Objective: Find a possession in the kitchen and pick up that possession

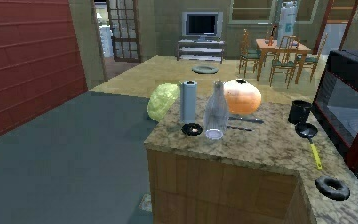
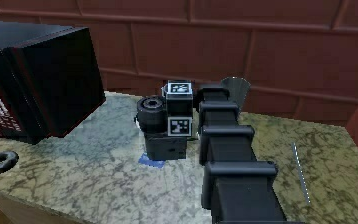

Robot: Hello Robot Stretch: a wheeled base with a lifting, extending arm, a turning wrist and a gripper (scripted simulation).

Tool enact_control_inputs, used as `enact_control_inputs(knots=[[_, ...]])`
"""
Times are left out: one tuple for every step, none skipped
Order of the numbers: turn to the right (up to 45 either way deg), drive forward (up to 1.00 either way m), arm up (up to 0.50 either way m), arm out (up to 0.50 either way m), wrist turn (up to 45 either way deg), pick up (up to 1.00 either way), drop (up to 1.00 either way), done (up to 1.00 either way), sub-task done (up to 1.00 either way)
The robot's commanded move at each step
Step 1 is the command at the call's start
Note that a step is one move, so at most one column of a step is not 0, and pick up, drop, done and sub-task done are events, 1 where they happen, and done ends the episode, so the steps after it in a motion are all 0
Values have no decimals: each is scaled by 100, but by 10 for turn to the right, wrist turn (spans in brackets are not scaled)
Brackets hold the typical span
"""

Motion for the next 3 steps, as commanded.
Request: enact_control_inputs(knots=[[0,0,-16,0,0,0,0,0,0],[0,0,0,0,0,100,0,0,0],[0,0,10,0,0,0,0,0,0]])
